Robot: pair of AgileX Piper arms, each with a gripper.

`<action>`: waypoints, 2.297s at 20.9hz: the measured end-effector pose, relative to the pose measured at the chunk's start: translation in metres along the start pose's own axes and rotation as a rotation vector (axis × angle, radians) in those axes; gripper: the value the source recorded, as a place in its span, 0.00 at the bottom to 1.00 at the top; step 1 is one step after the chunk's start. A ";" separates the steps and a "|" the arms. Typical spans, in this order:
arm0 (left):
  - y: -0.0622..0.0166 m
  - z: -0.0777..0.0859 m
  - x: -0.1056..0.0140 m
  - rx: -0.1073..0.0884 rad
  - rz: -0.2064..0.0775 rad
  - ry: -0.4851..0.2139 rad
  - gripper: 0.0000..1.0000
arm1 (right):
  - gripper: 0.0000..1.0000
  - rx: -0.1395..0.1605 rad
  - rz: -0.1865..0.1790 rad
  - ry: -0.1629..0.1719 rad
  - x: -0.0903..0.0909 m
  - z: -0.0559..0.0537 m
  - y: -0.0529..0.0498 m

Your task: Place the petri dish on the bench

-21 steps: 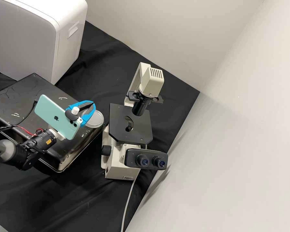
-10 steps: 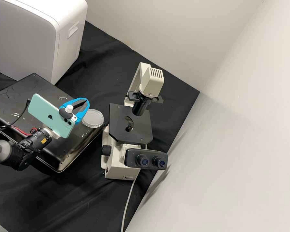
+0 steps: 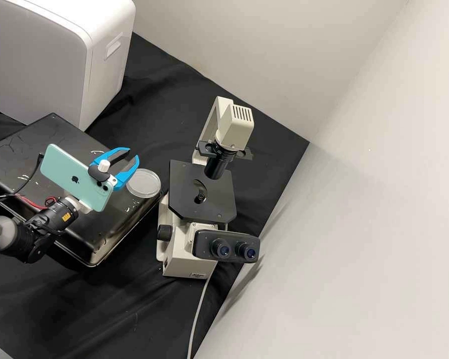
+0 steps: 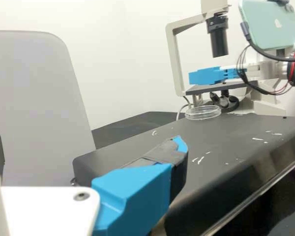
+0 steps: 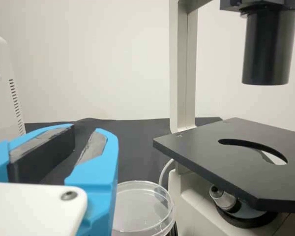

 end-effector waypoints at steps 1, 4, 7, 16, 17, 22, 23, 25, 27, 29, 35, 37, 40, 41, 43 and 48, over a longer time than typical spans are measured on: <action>0.0000 0.000 0.000 0.000 0.000 -0.001 1.00 | 1.00 0.001 -0.005 -0.005 -0.002 0.001 -0.001; 0.0000 0.000 0.000 0.000 0.000 -0.001 1.00 | 1.00 0.008 -0.016 -0.015 -0.005 0.002 -0.005; 0.0000 0.000 0.000 0.000 0.000 -0.001 1.00 | 1.00 0.010 -0.017 -0.017 -0.006 0.003 -0.006; -0.0001 0.001 0.000 -0.002 -0.001 -0.006 1.00 | 1.00 0.015 -0.021 -0.020 -0.008 0.007 -0.009; -0.0001 0.001 0.000 -0.002 -0.001 -0.006 1.00 | 1.00 0.015 -0.021 -0.019 -0.008 0.007 -0.010; -0.0001 0.001 0.000 -0.002 -0.001 -0.006 1.00 | 1.00 0.018 -0.024 -0.023 -0.007 0.009 -0.011; -0.0001 0.001 0.000 -0.002 -0.001 -0.006 1.00 | 1.00 0.019 -0.029 -0.029 -0.008 0.010 -0.013; -0.0001 0.001 0.000 -0.002 -0.001 -0.006 1.00 | 1.00 0.023 -0.033 -0.039 -0.009 0.013 -0.014; -0.0001 0.001 0.000 -0.002 -0.001 -0.006 1.00 | 1.00 0.025 -0.036 -0.046 -0.009 0.015 -0.016; -0.0001 0.001 0.000 -0.002 -0.001 -0.006 1.00 | 1.00 0.028 -0.046 -0.060 -0.008 0.018 -0.018; 0.0000 0.000 0.000 -0.001 0.000 0.003 1.00 | 1.00 0.043 -0.057 -0.117 -0.006 0.031 -0.025; 0.0000 0.000 0.000 -0.001 0.000 0.003 1.00 | 1.00 0.036 -0.064 -0.140 -0.005 0.036 -0.028; 0.0001 -0.001 0.000 0.001 0.001 0.007 1.00 | 1.00 0.027 -0.076 -0.149 -0.005 0.038 -0.032; 0.0001 -0.001 0.000 0.001 0.001 0.007 1.00 | 1.00 0.027 -0.075 -0.147 -0.005 0.039 -0.032; 0.0001 -0.001 0.000 0.001 0.001 0.007 1.00 | 1.00 0.027 -0.075 -0.148 -0.005 0.039 -0.032; 0.0001 -0.001 0.000 0.001 0.001 0.007 1.00 | 1.00 0.027 -0.075 -0.148 -0.005 0.039 -0.032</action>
